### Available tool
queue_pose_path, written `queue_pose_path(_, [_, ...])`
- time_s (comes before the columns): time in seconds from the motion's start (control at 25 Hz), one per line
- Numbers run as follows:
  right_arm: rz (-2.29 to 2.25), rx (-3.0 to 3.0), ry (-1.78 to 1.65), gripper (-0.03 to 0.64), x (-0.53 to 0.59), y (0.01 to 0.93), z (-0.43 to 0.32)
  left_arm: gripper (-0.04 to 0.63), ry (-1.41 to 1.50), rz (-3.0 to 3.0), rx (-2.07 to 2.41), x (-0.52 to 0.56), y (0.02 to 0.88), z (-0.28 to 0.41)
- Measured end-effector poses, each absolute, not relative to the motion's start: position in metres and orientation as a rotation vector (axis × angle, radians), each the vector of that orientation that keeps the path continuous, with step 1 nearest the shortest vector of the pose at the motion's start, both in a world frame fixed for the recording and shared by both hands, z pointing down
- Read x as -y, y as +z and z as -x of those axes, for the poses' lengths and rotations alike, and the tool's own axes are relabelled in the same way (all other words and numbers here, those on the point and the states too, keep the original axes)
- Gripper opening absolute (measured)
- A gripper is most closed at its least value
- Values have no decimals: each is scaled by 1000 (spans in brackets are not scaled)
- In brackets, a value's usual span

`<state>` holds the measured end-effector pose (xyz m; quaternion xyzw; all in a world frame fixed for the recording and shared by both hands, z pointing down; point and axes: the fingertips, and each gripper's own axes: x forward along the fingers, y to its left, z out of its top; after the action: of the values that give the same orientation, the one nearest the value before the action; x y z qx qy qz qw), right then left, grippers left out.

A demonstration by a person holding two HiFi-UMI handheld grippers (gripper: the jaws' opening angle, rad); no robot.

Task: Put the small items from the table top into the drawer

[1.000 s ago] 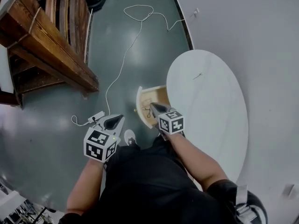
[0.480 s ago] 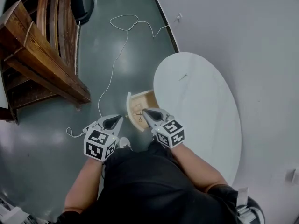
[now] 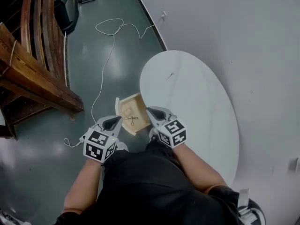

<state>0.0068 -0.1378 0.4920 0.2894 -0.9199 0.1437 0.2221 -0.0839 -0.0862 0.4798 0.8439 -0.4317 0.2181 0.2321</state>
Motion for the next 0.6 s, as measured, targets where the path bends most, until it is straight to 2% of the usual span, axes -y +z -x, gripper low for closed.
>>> queue_pose_path(0.24, [-961, 2445, 312, 8, 192, 499, -64, 15, 611, -2331, 1185, 100, 474, 70])
queue_pose_path(0.6, [-1052, 2253, 138, 9, 301, 515, -144, 15, 612, -2243, 1312, 120, 470, 90])
